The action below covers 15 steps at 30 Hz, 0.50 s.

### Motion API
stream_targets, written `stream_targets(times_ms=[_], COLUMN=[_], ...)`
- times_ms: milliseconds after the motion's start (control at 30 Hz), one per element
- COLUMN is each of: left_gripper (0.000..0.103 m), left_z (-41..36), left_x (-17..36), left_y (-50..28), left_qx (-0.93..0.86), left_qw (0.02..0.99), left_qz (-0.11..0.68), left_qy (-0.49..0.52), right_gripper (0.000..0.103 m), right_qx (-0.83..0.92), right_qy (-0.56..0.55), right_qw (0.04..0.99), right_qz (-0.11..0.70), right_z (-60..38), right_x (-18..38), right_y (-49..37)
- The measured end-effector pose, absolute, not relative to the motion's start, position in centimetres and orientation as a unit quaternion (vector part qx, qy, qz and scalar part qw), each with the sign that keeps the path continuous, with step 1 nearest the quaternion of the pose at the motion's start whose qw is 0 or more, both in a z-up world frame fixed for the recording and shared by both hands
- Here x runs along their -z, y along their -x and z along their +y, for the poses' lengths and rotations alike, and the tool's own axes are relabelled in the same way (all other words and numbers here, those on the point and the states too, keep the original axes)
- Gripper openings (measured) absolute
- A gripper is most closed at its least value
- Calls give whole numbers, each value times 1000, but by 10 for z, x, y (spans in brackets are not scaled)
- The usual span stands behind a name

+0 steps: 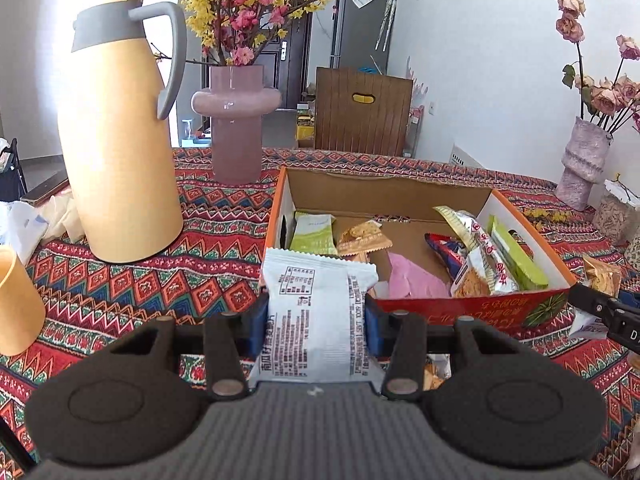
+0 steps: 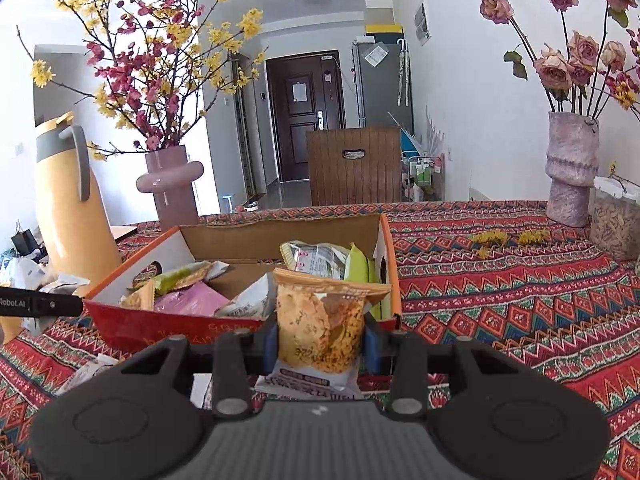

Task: Organize snacks
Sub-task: 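Carry the white packet and cookie packet over the cardboard box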

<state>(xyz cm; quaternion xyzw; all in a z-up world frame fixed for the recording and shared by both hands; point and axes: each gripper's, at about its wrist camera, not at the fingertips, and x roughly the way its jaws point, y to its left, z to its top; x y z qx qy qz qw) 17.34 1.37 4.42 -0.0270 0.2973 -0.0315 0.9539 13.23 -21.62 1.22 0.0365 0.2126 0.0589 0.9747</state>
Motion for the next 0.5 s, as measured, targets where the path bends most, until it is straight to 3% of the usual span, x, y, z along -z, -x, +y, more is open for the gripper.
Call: stream_targets(times_ms=[500], left_gripper=[47], left_z=[-6], left_x=[-56], left_y=[-211], left_qx=[36], left_qw=[959], left_qz=[279], left_qy=[20], right_gripper=[40], right_qx=[-75], right_qy=[-10], right_qw=[978], right_qz=[193], right_z=[-202], right_x=[-35], right_y=[-180])
